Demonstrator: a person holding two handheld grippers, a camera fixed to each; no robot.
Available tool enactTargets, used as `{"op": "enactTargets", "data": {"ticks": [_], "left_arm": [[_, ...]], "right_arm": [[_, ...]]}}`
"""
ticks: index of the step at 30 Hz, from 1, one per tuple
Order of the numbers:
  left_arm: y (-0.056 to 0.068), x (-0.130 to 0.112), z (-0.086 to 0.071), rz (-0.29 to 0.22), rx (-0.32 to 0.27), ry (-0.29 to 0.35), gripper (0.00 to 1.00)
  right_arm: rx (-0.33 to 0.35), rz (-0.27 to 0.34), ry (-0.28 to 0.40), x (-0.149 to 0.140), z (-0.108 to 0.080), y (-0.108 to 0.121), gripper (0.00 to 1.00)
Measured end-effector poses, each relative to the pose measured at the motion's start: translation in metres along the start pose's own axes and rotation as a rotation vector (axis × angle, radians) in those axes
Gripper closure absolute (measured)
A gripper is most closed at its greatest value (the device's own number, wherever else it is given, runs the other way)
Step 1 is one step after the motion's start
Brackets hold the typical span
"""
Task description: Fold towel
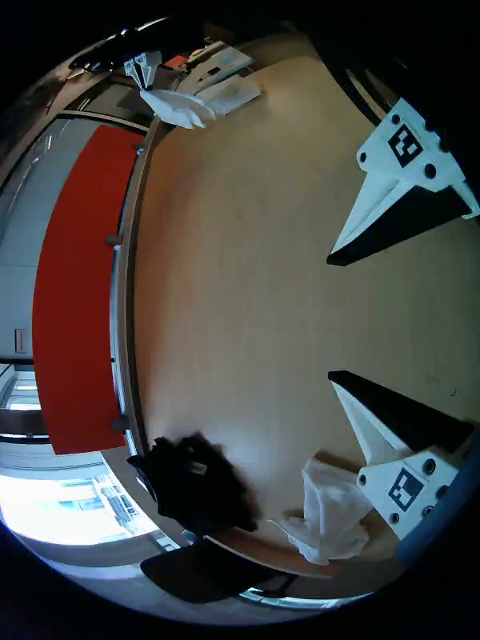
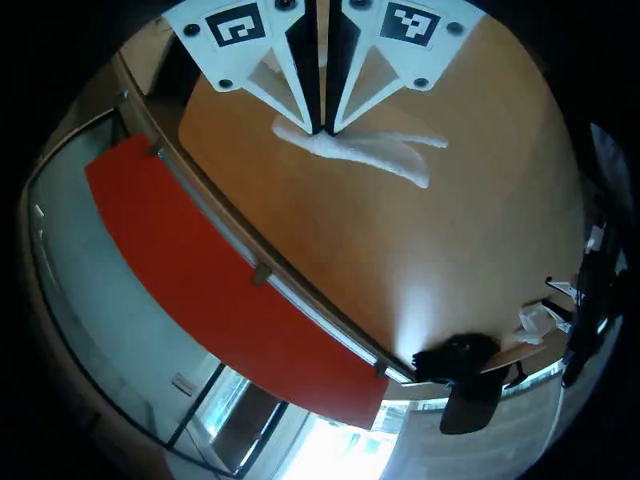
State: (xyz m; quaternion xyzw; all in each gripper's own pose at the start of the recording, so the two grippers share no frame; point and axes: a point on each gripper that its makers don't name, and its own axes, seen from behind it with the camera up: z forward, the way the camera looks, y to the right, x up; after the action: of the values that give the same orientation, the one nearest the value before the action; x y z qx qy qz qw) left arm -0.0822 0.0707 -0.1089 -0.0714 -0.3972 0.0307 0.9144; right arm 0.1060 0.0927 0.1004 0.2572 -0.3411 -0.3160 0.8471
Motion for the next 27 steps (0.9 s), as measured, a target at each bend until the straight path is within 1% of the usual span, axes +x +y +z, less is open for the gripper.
{"op": "enactTargets", "data": {"ticks": [17,27], "left_arm": [[0.001,-0.001,-0.001,0.007,0.022,-0.011,0.02],[0.001,0.000,-0.001,0.014,0.031,-0.016,0.03]], "right_arm": [[-0.071,0.023,-0.060,-0.035,-0.012,0.073,0.96],[-0.104,0.041,-0.091,-0.050,-0.014,0.107,0.96]]}}
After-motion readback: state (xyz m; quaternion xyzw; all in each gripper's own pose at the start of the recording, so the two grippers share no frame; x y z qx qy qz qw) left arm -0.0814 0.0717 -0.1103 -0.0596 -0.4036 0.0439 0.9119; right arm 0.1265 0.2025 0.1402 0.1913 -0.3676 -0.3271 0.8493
